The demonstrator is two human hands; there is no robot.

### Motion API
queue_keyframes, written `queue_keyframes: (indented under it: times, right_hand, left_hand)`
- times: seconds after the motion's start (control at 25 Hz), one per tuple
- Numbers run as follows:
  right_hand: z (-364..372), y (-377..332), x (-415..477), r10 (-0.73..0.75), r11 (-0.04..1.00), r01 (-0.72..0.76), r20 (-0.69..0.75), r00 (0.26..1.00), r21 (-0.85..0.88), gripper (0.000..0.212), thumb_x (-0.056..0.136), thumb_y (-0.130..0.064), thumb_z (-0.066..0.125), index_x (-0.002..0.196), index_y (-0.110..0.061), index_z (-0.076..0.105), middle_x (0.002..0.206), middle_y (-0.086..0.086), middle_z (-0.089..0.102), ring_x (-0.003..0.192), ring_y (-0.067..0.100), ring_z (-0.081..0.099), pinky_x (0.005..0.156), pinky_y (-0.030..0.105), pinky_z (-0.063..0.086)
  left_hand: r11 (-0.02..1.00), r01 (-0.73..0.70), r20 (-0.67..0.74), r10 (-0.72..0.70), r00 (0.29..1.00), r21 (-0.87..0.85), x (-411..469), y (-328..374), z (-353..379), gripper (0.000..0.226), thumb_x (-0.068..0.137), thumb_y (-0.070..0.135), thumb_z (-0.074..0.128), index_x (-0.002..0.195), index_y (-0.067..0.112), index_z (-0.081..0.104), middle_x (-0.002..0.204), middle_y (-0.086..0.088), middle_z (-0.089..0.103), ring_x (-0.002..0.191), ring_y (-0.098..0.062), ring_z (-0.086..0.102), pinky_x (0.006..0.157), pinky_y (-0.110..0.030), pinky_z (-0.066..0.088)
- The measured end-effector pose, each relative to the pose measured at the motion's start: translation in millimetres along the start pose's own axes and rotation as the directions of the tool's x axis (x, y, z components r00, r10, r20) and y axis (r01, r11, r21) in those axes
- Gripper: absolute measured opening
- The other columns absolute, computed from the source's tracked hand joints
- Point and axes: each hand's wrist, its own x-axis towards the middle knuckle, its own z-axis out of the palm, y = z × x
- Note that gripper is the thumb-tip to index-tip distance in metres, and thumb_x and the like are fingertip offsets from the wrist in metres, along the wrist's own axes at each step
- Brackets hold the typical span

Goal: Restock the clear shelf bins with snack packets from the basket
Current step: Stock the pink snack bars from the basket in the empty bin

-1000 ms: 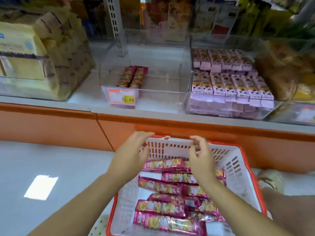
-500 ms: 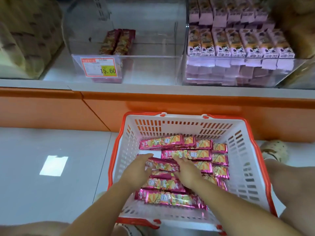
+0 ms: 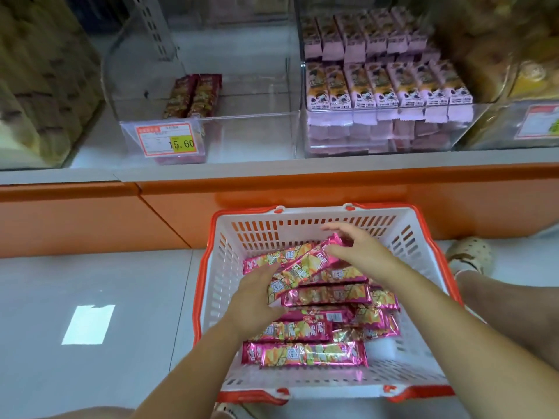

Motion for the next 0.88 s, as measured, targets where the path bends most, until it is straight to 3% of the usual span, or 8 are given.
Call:
queue_keyframes:
  times: [0.08, 0.16, 0.28, 0.44, 0.56, 0.68, 0.8, 0.88]
  right_hand:
    - [-12, -8, -4, -0.027, 0.993, 0.034, -0.060, 0.998, 0.114, 0.038, 0.088, -0.022, 0.066, 0.118, -0.044, 0.057, 0.112, -0.004, 0.056, 0.084, 0.011, 0.064, 0.069, 0.020, 0.055]
    - [-18, -10, -6, -0.005, 0.949, 0.042, -0.118, 0.993, 0.313, 0.032, 0.088, -0.019, 0.067, 0.115, -0.034, 0.061, 0.111, 0.006, 0.063, 0.086, 0.019, 0.070, 0.072, 0.033, 0.060]
    - [-20, -7, -4, 0.063, 0.907, 0.039, -0.225, 0.972, 0.420, 0.021, 0.089, -0.020, 0.066, 0.110, -0.022, 0.060, 0.105, 0.011, 0.067, 0.081, 0.024, 0.069, 0.075, 0.048, 0.059]
    - [-17, 2, -3, 0.128, 0.875, 0.031, -0.292, 0.948, 0.484, 0.024, 0.089, -0.024, 0.067, 0.110, -0.016, 0.060, 0.095, 0.010, 0.069, 0.067, 0.017, 0.065, 0.061, 0.035, 0.056]
    - [-13, 14, -4, 0.145, 0.850, 0.006, -0.245, 0.959, 0.527, 0.016, 0.092, -0.025, 0.062, 0.106, -0.015, 0.062, 0.093, 0.013, 0.070, 0.073, 0.019, 0.065, 0.059, 0.029, 0.052]
    - [-12, 18, -5, 0.149, 0.829, -0.001, -0.220, 0.964, 0.559, 0.014, 0.094, -0.022, 0.060, 0.107, -0.016, 0.062, 0.098, 0.014, 0.070, 0.082, 0.023, 0.065, 0.062, 0.030, 0.052]
    - [-9, 12, -13, 0.137, 0.813, -0.013, -0.170, 0.976, 0.583, 0.030, 0.090, -0.017, 0.064, 0.117, -0.021, 0.053, 0.107, 0.011, 0.069, 0.094, 0.029, 0.067, 0.070, 0.032, 0.056]
    - [0, 7, -21, 0.128, 0.817, -0.043, -0.109, 0.986, 0.575, 0.052, 0.086, -0.013, 0.068, 0.131, -0.027, 0.046, 0.105, 0.008, 0.069, 0.095, 0.025, 0.069, 0.074, 0.035, 0.057]
  left_hand:
    - [0.996, -0.025, 0.002, 0.025, 1.000, -0.081, -3, 16, -5, 0.077, 0.082, 0.035, 0.073, 0.147, 0.036, 0.030, 0.143, 0.012, 0.040, 0.123, -0.011, 0.044, 0.105, -0.026, 0.038]
    - [0.977, 0.011, 0.038, -0.003, 0.999, -0.213, -6, 31, -10, 0.064, 0.083, 0.036, 0.073, 0.139, 0.037, 0.043, 0.124, 0.011, 0.054, 0.096, -0.007, 0.056, 0.084, -0.015, 0.045]
    - [0.935, 0.065, 0.135, -0.019, 0.991, -0.348, -12, 46, -13, 0.056, 0.083, 0.033, 0.074, 0.134, 0.031, 0.051, 0.115, 0.004, 0.057, 0.102, -0.010, 0.061, 0.082, -0.015, 0.046]
    - [0.893, 0.121, 0.228, -0.022, 0.973, -0.433, -19, 59, -17, 0.059, 0.083, 0.030, 0.074, 0.137, 0.027, 0.048, 0.108, 0.016, 0.052, 0.111, -0.008, 0.057, 0.094, -0.025, 0.049]
    - [0.845, 0.188, 0.284, -0.045, 0.958, -0.500, -24, 64, -17, 0.061, 0.084, 0.023, 0.073, 0.138, 0.023, 0.046, 0.108, 0.015, 0.050, 0.093, -0.018, 0.068, 0.080, -0.031, 0.055]
    - [0.839, 0.210, 0.302, -0.057, 0.952, -0.502, -26, 70, -16, 0.059, 0.086, 0.020, 0.072, 0.138, 0.021, 0.045, 0.097, 0.015, 0.050, 0.104, -0.034, 0.065, 0.081, -0.039, 0.055]
    - [0.814, 0.205, 0.290, -0.047, 0.956, -0.543, -25, 70, -16, 0.048, 0.084, 0.022, 0.073, 0.127, 0.025, 0.052, 0.105, 0.012, 0.057, 0.101, -0.035, 0.066, 0.081, -0.043, 0.058]
    - [0.812, 0.188, 0.256, -0.049, 0.965, -0.552, -23, 66, -16, 0.054, 0.079, 0.031, 0.078, 0.128, 0.026, 0.056, 0.117, 0.001, 0.063, 0.096, -0.028, 0.069, 0.085, -0.043, 0.057]
